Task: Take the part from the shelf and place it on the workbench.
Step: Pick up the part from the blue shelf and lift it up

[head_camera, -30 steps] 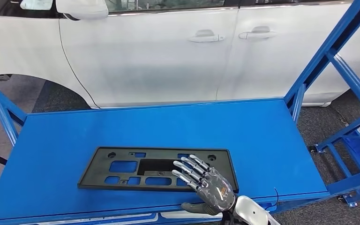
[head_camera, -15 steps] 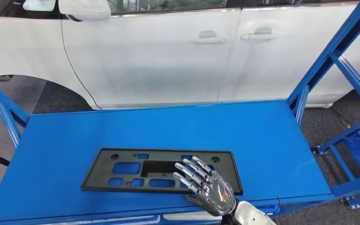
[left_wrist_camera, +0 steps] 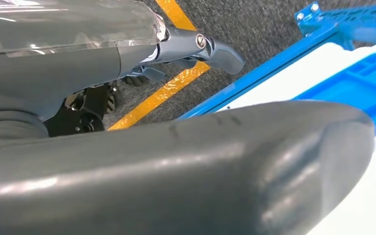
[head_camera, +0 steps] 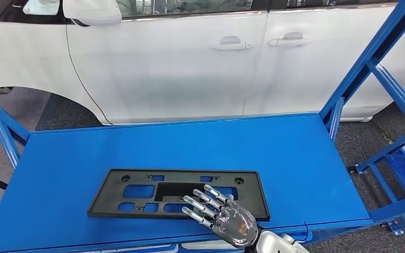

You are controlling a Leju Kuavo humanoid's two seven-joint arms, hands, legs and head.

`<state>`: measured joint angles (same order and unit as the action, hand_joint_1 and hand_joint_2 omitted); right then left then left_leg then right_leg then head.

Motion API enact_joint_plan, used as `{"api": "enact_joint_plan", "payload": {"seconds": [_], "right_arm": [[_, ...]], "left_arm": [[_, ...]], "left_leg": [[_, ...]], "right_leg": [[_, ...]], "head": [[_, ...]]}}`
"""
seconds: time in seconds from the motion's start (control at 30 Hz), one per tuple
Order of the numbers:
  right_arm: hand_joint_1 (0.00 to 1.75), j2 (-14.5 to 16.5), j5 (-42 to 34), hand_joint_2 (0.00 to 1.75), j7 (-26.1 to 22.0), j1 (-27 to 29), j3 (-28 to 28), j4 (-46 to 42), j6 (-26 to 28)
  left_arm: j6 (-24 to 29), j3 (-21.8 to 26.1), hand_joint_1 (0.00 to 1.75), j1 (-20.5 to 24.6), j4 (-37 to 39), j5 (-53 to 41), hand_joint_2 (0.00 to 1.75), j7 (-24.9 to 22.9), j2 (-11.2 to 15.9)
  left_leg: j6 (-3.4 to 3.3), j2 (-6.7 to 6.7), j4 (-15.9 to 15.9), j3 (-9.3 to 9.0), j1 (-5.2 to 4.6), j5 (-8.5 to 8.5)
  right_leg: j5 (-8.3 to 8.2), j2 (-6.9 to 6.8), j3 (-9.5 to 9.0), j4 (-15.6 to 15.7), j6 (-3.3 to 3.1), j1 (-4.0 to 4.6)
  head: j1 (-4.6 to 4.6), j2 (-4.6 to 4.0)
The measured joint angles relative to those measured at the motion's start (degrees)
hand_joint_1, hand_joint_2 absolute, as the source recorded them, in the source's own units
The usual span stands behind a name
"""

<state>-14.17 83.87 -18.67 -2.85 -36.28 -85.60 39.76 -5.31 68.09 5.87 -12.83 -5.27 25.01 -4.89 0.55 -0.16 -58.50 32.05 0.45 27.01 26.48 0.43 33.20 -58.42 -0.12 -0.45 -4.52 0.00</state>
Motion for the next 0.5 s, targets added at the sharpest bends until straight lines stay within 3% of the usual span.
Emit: {"api": "enact_joint_plan", "payload": {"seconds": [0.07, 0.13, 0.23, 0.27, 0.3, 0.33, 0.43, 0.5], "right_arm": [[0.0, -0.1, 0.6, 1.75, 0.6, -0.8, -0.8, 0.1, 0.0], [0.0, -0.6, 1.3, 1.75, 1.1, -2.1, -2.0, 0.4, 0.0], [0.0, -1.8, 2.0, 1.75, 1.8, -4.1, -4.5, 1.4, 0.0], [0.0, -2.2, 2.2, 1.75, 1.9, -4.8, -5.4, 2.1, -0.1], [0.0, -2.5, 2.3, 1.75, 2.0, -5.8, -6.5, 2.9, -0.2], [0.0, -2.8, 2.4, 1.75, 2.1, -7.0, -7.6, 3.8, -0.3], [0.0, -3.2, 1.8, 1.75, 2.2, -11.1, -10.7, 6.6, -1.2], [0.0, -3.2, 1.5, 1.75, 2.3, -13.2, -12.5, 8.4, -1.7]], "left_arm": [[0.0, -0.2, 0.0, 0.0, 0.0, 0.0, 0.0, -0.1, 0.0], [-0.1, -0.3, 0.0, 0.1, 0.0, 0.0, 0.0, -0.1, 0.0], [-0.2, -0.5, 0.0, 0.2, 0.0, 0.0, 0.0, 0.0, 0.1], [-0.2, -0.5, 0.0, 0.2, 0.0, 0.0, 0.0, 0.0, 0.1], [-0.2, -0.5, 0.0, 0.2, 0.0, 0.0, 0.0, 0.0, 0.1], [-0.2, -0.5, 0.0, 0.1, 0.0, 0.0, 0.0, 0.0, 0.1], [-0.2, -0.6, 0.0, 0.2, 0.0, 0.0, 0.0, 0.2, 0.0], [-0.1, -0.7, 0.0, 0.2, 0.0, 0.0, 0.0, 0.3, -0.1]], "left_leg": [[-0.72, -0.02, 0.3, 0.01, 0.06, -0.24], [-1.52, 0.09, 0.8, -0.12, 0.27, -0.61], [-2.18, 0.22, 0.9, -0.02, 0.11, -0.84], [-2.24, 0.22, 0.9, 0.01, 0.02, -0.85], [-2.24, 0.22, 0.8, 0.03, -0.04, -0.85], [-2.23, 0.22, 0.8, 0.02, -0.09, -0.85], [-1.98, 0.2, 0.5, 0.05, -0.29, -0.75], [-1.47, 0.18, 0.4, 0.26, -0.42, -0.76]], "right_leg": [[-0.01, -0.01, 0.04, 0.0, 0.59, 0.03], [1.46, -0.07, 0.78, -1.9, 1.07, -0.04], [6.57, -0.14, 5.28, -11.8, 1.5, -0.25], [7.45, -0.14, 6.62, -14.7, 1.57, -0.29], [7.2, -0.15, 7.07, -15.6, 1.57, -0.3], [5.89, -0.14, 6.44, -14.4, 1.48, -0.3], [0.86, -0.11, 1.25, -3.6, 0.72, -0.13], [0.24, -0.09, -0.17, -0.2, 0.37, 0.13]], "head": [[0.0, 0.0], [0.0, 0.0], [0.0, 0.0], [0.0, 0.0], [0.0, 0.0], [0.0, 0.0], [0.0, 0.0], [0.0, 0.0]]}}
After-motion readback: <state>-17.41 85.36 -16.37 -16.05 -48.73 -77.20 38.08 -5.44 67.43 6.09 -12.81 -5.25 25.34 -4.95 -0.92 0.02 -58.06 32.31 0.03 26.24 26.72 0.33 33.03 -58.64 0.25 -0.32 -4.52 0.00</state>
